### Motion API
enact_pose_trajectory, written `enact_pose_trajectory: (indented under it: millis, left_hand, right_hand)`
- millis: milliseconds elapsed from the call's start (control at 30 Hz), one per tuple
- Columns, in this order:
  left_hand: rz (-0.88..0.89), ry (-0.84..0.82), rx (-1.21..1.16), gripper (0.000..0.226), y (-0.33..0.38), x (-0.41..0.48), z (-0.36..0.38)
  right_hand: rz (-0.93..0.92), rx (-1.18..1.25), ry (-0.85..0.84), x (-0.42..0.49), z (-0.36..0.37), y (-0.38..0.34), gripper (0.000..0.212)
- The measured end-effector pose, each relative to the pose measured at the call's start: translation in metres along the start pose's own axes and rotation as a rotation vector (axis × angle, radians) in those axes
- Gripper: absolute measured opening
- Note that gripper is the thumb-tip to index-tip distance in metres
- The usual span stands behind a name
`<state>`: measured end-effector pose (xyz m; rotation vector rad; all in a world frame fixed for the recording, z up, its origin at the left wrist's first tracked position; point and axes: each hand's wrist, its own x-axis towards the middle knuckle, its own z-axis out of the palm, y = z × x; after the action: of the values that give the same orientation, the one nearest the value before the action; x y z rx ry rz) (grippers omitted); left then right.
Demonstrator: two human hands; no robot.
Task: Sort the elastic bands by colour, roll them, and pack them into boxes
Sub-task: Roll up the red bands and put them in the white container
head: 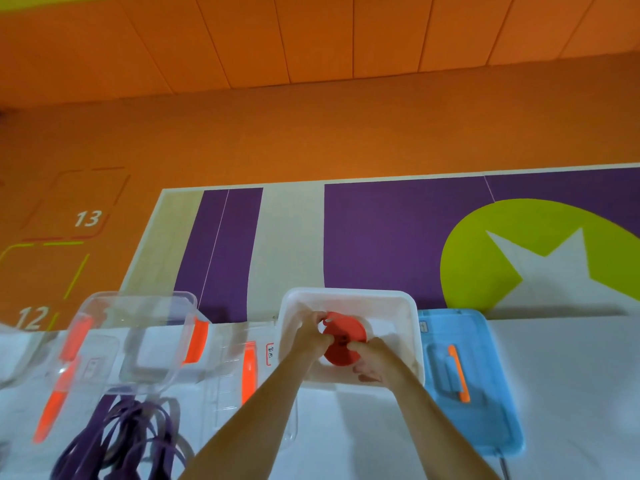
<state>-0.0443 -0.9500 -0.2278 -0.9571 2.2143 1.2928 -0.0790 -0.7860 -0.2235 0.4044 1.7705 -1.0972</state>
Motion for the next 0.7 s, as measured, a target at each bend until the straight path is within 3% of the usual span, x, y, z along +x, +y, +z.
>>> enact_pose_trajectory:
  millis: [333, 467, 533, 700]
  left_hand:
    - [-0.042, -0.038, 0.000, 0.064, -0.006, -0.008, 0.008]
    - [0.004, -0.015, 0.018, 0.064, -0.007, -0.003, 0.007]
    - [0.039, -0.007, 0.043, 0.061, -0.006, -0.002, 0.008]
    - [0.093, -0.014, 0.176, 0.061, 0.001, -0.009, 0.006]
  right_hand:
    - [-0.060, -0.070, 0.110, -0.005, -0.005, 0.002, 0.034]
    - [-0.091, -0.041, 0.126, -0.006, -0.004, 0.004, 0.021]
    - [-0.138, -0.134, 0.151, -0.006, -0.002, 0.007, 0.009]
    - [-0.323, -0.493, 0.189, -0.017, -0.001, 0.002, 0.018]
